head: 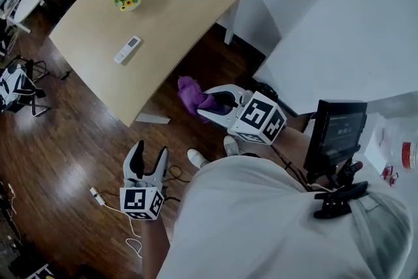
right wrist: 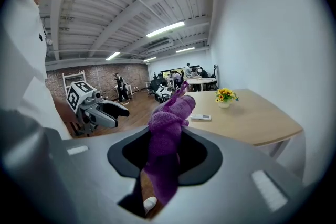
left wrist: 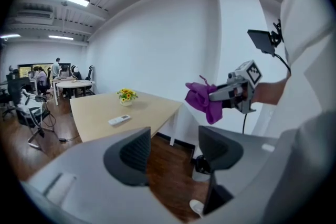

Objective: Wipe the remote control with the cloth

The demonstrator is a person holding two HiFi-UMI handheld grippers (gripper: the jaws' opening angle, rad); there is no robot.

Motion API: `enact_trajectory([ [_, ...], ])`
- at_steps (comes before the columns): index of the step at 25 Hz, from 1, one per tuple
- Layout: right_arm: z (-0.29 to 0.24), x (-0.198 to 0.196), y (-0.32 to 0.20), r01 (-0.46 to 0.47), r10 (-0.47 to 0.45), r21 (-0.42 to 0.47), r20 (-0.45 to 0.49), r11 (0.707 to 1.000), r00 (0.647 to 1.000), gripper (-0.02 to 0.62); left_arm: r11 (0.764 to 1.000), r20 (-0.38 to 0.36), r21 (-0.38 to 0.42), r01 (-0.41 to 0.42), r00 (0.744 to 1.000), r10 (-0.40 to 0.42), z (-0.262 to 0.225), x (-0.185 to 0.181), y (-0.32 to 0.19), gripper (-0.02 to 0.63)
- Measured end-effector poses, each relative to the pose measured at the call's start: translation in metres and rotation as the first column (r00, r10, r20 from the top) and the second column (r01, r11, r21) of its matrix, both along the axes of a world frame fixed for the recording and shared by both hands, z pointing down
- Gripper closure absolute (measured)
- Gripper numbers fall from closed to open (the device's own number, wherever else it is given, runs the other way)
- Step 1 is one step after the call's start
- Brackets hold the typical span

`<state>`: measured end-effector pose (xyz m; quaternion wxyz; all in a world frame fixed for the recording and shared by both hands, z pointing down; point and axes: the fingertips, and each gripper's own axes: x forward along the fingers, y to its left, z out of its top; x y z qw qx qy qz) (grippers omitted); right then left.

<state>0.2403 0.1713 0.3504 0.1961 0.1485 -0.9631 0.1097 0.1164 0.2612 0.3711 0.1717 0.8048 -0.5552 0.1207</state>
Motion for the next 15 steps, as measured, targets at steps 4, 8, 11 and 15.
enact_trajectory([
  [4, 0.003, 0.012, 0.002, -0.002, 0.002, -0.006, 0.001, 1.0, 1.0, 0.471, 1.0, 0.008, -0.012, -0.007, 1.0, 0.007, 0.004, 0.012, 0.0, 0.301],
  [8, 0.001, 0.013, -0.001, 0.012, -0.012, -0.009, -0.003, 1.0, 1.0, 0.471, 1.0, 0.015, -0.019, -0.009, 1.0, 0.009, 0.001, 0.018, -0.004, 0.303],
  [11, 0.001, 0.013, -0.004, 0.017, -0.017, -0.006, -0.004, 1.0, 1.0, 0.471, 1.0, 0.018, -0.017, -0.011, 1.0, 0.011, 0.002, 0.02, -0.007, 0.303],
  [15, 0.009, 0.008, -0.011, 0.029, -0.03, -0.006, -0.007, 1.0, 1.0, 0.471, 1.0, 0.023, -0.028, -0.001, 1.0, 0.002, 0.01, 0.017, -0.01, 0.302],
])
